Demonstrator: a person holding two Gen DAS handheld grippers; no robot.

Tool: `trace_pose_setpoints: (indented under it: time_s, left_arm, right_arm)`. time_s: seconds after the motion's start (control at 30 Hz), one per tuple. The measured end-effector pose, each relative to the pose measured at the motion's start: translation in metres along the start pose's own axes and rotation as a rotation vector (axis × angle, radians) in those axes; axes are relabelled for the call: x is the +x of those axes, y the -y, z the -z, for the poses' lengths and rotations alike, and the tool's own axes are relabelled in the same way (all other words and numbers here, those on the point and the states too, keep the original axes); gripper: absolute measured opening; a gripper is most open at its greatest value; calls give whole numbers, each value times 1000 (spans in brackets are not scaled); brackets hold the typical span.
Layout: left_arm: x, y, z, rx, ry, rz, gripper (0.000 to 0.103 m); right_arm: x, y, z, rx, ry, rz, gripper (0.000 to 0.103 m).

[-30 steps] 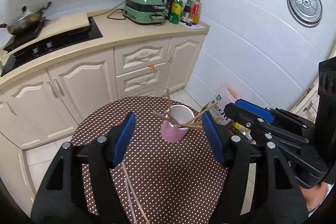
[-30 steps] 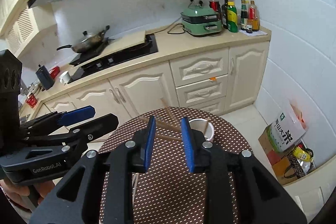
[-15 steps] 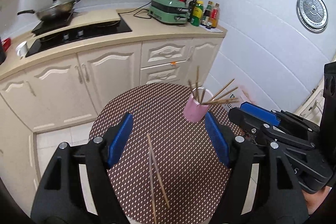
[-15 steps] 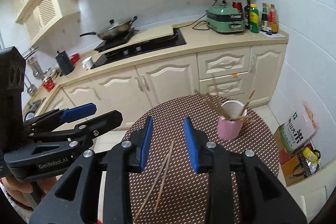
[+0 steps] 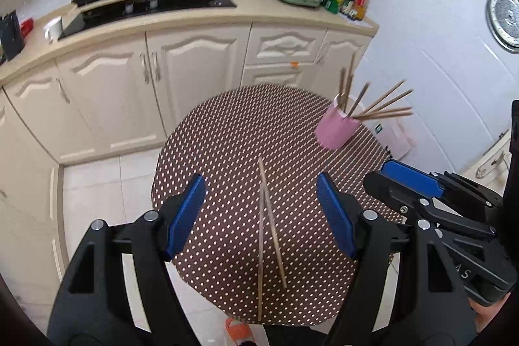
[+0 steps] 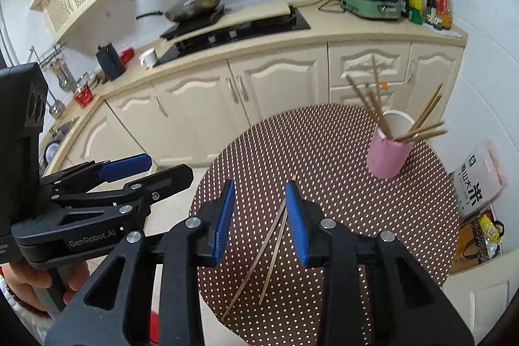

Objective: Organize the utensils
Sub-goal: 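Move both open tools back down to the remaining chopsticks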

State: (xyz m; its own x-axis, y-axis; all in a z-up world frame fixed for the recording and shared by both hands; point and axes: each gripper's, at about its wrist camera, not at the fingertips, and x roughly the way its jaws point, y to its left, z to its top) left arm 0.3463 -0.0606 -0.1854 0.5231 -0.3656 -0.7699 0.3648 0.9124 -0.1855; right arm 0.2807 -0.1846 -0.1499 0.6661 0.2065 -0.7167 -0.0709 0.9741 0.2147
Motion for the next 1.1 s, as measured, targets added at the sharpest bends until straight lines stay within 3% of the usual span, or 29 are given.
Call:
trace_pose_setpoints:
  time_s: [0.2, 0.6, 0.77, 0.97, 1.1]
  left_arm:
    - [39, -10, 13, -20, -94, -14, 70]
    - [154, -14, 49, -3, -357, -25, 70]
    - [188, -12, 50, 17, -418, -31, 70]
    - [222, -11, 51, 36, -486, -36, 48]
    - [232, -11, 46, 42, -485, -42, 47]
  right_arm:
    - [34, 8, 10, 9, -89, 7, 31]
    - [104, 49, 24, 60, -276, 19, 31]
    - [125, 61, 23, 85, -328, 7, 31]
    - [144, 66, 18, 79, -369, -12, 31]
    - [156, 70, 13, 74, -387, -22, 31]
